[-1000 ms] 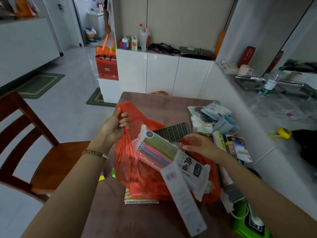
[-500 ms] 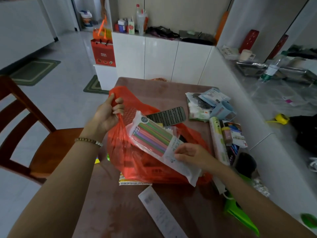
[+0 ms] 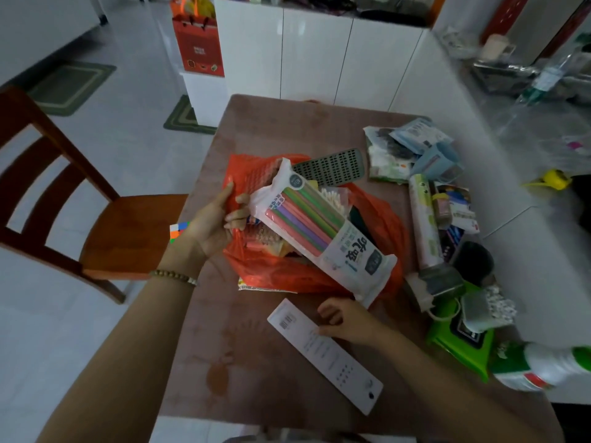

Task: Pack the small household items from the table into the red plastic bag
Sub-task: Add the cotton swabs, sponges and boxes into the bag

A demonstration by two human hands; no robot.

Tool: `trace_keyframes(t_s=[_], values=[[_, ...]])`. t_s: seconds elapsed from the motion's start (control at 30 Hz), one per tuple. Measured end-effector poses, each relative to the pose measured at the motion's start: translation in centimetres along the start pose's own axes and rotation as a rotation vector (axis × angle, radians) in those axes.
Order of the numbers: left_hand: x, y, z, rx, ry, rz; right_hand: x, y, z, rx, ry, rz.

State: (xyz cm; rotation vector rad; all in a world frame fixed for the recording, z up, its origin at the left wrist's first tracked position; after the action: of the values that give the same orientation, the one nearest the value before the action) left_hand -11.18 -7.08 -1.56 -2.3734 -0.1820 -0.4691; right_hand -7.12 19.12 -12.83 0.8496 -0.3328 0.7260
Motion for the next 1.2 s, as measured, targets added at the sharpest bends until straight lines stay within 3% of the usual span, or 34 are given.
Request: trace_keyframes(t_s=[0.2, 0.37, 0.5, 0.57, 0.67, 0.8, 0.97, 1.2], values=[[0.5, 0.2, 0.5, -0.014, 0.028, -0.006, 0.4, -4.5, -0.5, 0.216, -0.028, -0.042], [0.5, -0.1, 0.1, 0.011, 0.017, -0.009, 0.5, -3.6, 0.2, 0.051, 0.033, -0.009], [0.4, -0.2, -0.5, 0.058, 0.016, 0.004, 3.0, 0.5, 3.2, -0.001, 0.167, 0.039], [0.4, -0.2, -1.0, 0.081, 0.015, -0.004, 4.6, 3.5, 5.2, -0.144, 0.205, 0.059], [0.4, -0.2, -1.6, 0.065, 0.001, -0.043, 5.0, 8.5, 7.5, -0.353, 0.271, -0.108], [0.3, -0.5, -2.0, 0.1, 0.025, -0.029, 1.1, 12.8, 9.7, -0.177, 0.442, -0.468], [0.3, -0.8, -3.1, 0.104, 0.04, -0.008, -5.1, 10.6, 10.6, -0.005, 0.412, -0.332], [-0.9, -1.5, -2.9, -0.148, 0.021, -0.041, -8.0, 11.2, 15.8, -0.089, 0.473, -0.403]])
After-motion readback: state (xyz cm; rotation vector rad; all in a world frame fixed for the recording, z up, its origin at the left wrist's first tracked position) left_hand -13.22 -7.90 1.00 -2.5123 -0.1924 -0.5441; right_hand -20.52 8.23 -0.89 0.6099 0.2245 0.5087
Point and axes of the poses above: each hand's wrist, its own x-axis away from the middle knuckle, its own y-axis out of the back of the hand, z = x × y, the point moved 5 cm from there along -x, towards the middle knuckle, and after that the axes turned 4 degrees about -z, right-handed, at the moved point
